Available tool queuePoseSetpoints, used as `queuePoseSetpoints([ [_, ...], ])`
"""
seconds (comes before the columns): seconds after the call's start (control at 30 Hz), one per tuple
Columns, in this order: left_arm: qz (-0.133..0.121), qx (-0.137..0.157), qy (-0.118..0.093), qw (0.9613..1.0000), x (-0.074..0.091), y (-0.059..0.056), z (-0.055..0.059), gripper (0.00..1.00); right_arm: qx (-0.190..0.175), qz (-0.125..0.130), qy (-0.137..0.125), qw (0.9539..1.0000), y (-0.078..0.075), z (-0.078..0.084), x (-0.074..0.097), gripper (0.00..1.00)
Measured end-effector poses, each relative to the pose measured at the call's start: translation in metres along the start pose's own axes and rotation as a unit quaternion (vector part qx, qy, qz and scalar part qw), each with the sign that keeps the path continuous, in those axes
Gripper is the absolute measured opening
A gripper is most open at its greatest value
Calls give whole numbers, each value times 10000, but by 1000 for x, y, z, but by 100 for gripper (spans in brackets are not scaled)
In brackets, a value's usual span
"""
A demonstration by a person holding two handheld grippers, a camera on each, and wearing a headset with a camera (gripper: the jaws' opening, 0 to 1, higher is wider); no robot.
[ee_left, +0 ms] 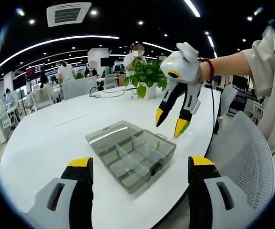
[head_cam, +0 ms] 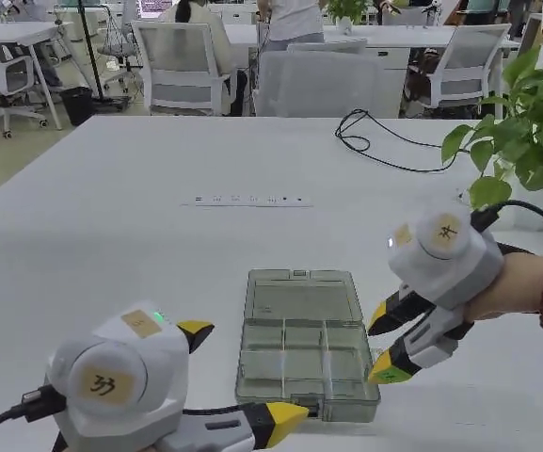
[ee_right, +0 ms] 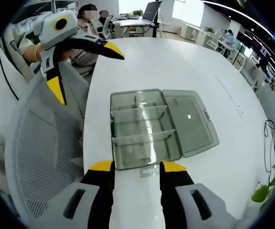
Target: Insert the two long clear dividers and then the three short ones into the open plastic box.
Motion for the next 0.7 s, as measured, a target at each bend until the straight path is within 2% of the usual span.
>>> queuePoseSetpoints([
  [0.33, -37, -32, 5, 10000, -3, 1, -2, 83, -295, 57, 111, 9995, -7, 40, 8, 41],
  [0.7, -80, -64, 31, 9999, -4, 3, -3, 81, -442, 64, 337, 9984, -7, 84, 13, 42],
])
Point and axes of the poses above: the centre of the closed fingertips' face, and the gripper's own axes: x roughly backward along the fingers, y roughly to its left, z roughly out of its underside, the point moved 2 cm from there along x, roughly backward along the fingers, and after that the axes turned 1 degree about z, right-handed, at the moved point
